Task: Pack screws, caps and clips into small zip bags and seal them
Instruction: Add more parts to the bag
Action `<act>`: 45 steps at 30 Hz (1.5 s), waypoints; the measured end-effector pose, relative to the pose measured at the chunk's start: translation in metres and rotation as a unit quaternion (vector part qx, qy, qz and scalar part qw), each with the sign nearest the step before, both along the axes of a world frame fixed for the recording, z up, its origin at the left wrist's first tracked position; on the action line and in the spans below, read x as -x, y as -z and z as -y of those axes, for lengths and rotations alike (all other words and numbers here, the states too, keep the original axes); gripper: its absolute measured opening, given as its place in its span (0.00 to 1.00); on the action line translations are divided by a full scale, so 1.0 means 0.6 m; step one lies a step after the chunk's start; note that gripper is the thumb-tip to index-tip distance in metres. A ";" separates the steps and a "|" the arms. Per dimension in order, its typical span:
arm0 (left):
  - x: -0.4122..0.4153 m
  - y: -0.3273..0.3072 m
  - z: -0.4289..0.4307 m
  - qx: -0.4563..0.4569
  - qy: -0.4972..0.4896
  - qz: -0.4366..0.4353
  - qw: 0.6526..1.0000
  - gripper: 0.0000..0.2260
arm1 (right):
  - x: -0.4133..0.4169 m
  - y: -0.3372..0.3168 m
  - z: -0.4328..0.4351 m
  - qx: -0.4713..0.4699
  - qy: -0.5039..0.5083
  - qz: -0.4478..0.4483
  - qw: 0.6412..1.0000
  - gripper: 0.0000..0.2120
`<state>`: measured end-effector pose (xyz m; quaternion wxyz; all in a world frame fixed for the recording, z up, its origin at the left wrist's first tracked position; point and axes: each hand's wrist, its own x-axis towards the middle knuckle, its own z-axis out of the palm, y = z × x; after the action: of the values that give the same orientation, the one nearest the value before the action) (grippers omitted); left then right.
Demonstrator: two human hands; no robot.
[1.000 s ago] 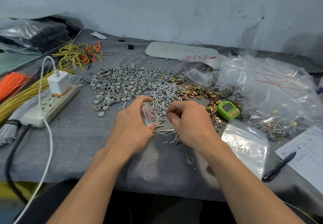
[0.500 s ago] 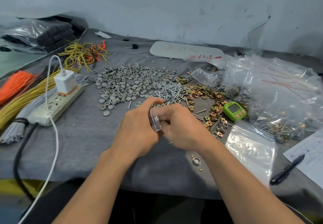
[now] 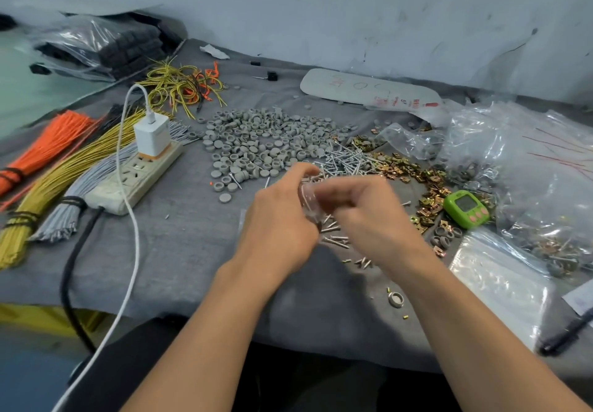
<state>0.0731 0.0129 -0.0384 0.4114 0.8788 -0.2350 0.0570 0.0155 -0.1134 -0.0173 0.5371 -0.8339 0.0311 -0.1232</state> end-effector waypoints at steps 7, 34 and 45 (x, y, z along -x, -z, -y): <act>-0.060 -0.008 -0.043 0.113 -0.102 -0.022 0.988 0.29 | -0.071 0.014 0.026 0.201 0.160 -0.054 0.965 0.22; -0.128 -0.021 -0.092 0.057 -0.136 -0.055 0.988 0.37 | -0.258 0.039 -0.064 0.425 -0.010 -0.126 0.896 0.05; -0.118 -0.039 -0.070 0.225 -0.052 -0.176 0.957 0.32 | -0.124 0.025 0.115 0.431 0.203 -0.303 0.825 0.35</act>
<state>0.1441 0.0550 -0.0150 0.6299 0.7705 -0.0942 -0.0262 0.0898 -0.1823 -0.0323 0.0492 -0.9508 0.3044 0.0288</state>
